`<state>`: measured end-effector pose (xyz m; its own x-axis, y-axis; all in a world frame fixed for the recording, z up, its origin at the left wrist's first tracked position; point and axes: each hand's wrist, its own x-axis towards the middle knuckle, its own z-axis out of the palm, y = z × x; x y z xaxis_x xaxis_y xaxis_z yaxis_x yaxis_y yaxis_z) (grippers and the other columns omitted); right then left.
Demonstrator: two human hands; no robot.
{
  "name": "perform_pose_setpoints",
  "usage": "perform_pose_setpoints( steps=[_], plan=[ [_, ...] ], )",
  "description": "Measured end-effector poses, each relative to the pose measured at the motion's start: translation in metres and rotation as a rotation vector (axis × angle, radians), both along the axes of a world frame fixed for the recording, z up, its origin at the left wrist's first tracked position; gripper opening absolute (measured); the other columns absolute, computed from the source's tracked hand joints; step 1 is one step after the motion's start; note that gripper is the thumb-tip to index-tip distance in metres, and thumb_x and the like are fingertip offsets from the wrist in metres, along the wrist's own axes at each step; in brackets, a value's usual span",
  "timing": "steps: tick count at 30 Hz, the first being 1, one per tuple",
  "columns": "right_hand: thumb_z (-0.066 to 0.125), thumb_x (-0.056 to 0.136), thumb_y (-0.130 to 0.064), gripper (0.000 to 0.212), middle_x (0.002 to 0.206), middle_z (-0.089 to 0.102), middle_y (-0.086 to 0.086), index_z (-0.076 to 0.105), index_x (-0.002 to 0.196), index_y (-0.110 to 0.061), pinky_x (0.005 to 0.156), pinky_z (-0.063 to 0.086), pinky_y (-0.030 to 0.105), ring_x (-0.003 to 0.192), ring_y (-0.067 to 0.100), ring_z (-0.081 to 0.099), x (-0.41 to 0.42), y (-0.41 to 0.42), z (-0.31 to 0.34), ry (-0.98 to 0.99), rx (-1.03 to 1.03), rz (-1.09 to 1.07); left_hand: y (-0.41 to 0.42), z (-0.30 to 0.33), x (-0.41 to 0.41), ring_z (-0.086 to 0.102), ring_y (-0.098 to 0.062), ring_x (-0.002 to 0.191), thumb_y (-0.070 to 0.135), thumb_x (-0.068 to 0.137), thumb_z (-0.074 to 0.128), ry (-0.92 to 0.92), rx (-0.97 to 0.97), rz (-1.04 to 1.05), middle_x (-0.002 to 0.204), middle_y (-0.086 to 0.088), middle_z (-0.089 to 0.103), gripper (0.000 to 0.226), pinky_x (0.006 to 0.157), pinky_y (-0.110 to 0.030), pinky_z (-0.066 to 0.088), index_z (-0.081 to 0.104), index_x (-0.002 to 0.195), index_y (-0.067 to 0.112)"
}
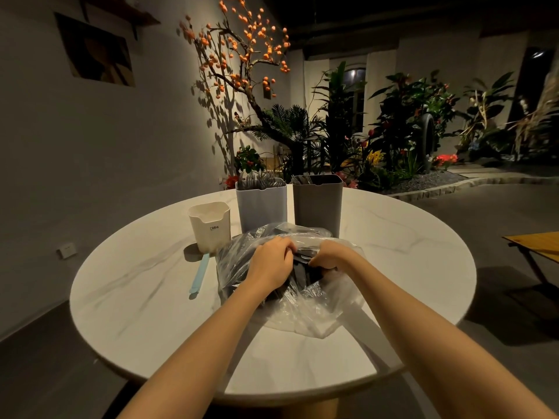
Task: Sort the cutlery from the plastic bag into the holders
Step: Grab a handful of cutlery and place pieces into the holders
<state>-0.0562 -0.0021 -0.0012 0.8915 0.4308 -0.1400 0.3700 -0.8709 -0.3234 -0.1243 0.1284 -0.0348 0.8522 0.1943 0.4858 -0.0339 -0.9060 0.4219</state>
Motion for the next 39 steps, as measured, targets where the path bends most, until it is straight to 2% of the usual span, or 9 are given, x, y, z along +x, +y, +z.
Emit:
perform_pose_setpoints(
  steps=[8, 13, 20, 23, 25, 28, 32, 35, 39],
  plan=[
    [0.063, 0.089, -0.027, 0.031, 0.064, 0.049, 0.001, 0.049, 0.066, -0.014, 0.045, 0.036, 0.017, 0.053, 0.010, 0.046, 0.000, 0.001, 0.002, 0.041, -0.019, 0.024, -0.001, 0.002, 0.001, 0.057, -0.013, 0.085, 0.017, 0.097, 0.046, 0.013, -0.004, 0.014, 0.102, 0.000, 0.068, 0.022, 0.080, -0.033, 0.051, 0.068, 0.101, 0.018],
    [0.062, 0.088, -0.021, 0.016, 0.080, 0.053, 0.006, 0.057, 0.097, -0.009, 0.061, 0.046, 0.022, 0.075, 0.017, 0.053, -0.001, 0.004, -0.004, 0.066, 0.063, 0.016, -0.003, 0.003, 0.002, 0.055, -0.013, 0.080, 0.019, 0.097, 0.045, 0.028, -0.007, 0.028, 0.099, 0.001, 0.068, 0.023, 0.088, -0.041, 0.050, 0.068, 0.101, 0.021],
    [0.052, 0.093, -0.020, 0.017, 0.079, 0.052, 0.007, 0.059, 0.103, -0.007, 0.053, 0.040, 0.021, 0.064, 0.014, 0.047, 0.000, -0.001, -0.003, 0.104, 0.081, 0.005, -0.005, 0.003, 0.003, 0.059, -0.016, 0.092, 0.019, 0.098, 0.045, 0.048, -0.015, 0.022, 0.106, -0.001, 0.068, 0.024, 0.096, -0.044, 0.048, 0.068, 0.104, 0.019],
    [0.051, 0.094, -0.020, 0.023, 0.094, 0.052, 0.010, 0.058, 0.112, -0.007, 0.063, 0.043, 0.025, 0.080, 0.019, 0.049, 0.002, -0.003, -0.003, 0.085, 0.118, 0.000, -0.006, 0.003, 0.004, 0.059, -0.017, 0.095, 0.019, 0.098, 0.046, 0.044, -0.011, 0.018, 0.106, 0.000, 0.068, 0.023, 0.096, -0.045, 0.047, 0.068, 0.103, 0.020],
    [0.051, 0.094, -0.020, 0.019, 0.093, 0.052, 0.010, 0.058, 0.106, -0.006, 0.066, 0.043, 0.025, 0.082, 0.019, 0.049, 0.004, -0.004, -0.005, 0.081, 0.147, -0.022, -0.007, 0.002, 0.005, 0.059, -0.017, 0.095, 0.019, 0.098, 0.046, 0.046, -0.007, 0.010, 0.104, 0.001, 0.068, 0.023, 0.096, -0.045, 0.047, 0.068, 0.102, 0.020],
    [0.053, 0.094, -0.015, 0.014, 0.078, 0.053, 0.007, 0.056, 0.084, -0.006, 0.055, 0.045, 0.021, 0.067, 0.015, 0.052, 0.007, -0.006, -0.004, 0.193, 0.256, -0.077, -0.008, 0.002, 0.005, 0.059, -0.018, 0.097, 0.020, 0.098, 0.045, 0.062, 0.017, 0.003, 0.105, 0.001, 0.069, 0.024, 0.099, -0.045, 0.044, 0.069, 0.101, 0.021],
    [0.049, 0.096, -0.010, 0.013, 0.092, 0.056, 0.015, 0.054, 0.085, -0.005, 0.076, 0.051, 0.031, 0.082, 0.022, 0.055, 0.010, -0.006, 0.001, 0.350, 0.443, -0.117, -0.008, 0.001, 0.006, 0.058, -0.016, 0.104, 0.023, 0.098, 0.046, 0.099, 0.082, 0.000, 0.113, 0.004, 0.067, 0.025, 0.104, -0.040, 0.036, 0.070, 0.105, 0.023],
    [0.044, 0.097, -0.007, 0.020, 0.081, 0.052, 0.013, 0.052, 0.078, -0.006, 0.061, 0.044, 0.026, 0.067, 0.018, 0.049, 0.010, -0.007, 0.005, 0.469, 0.531, -0.134, -0.007, 0.001, 0.008, 0.058, -0.016, 0.103, 0.024, 0.097, 0.045, 0.109, 0.081, 0.003, 0.115, 0.004, 0.066, 0.026, 0.103, -0.040, 0.035, 0.069, 0.107, 0.024],
    [0.040, 0.098, 0.000, 0.018, 0.073, 0.048, 0.011, 0.050, 0.083, -0.002, 0.055, 0.042, 0.019, 0.060, 0.014, 0.043, 0.005, -0.018, 0.013, 0.677, 0.720, -0.123, -0.009, 0.001, 0.009, 0.057, -0.017, 0.106, 0.026, 0.097, 0.044, 0.125, 0.093, 0.005, 0.117, 0.006, 0.064, 0.026, 0.100, -0.040, 0.035, 0.067, 0.109, 0.025]
  ],
)
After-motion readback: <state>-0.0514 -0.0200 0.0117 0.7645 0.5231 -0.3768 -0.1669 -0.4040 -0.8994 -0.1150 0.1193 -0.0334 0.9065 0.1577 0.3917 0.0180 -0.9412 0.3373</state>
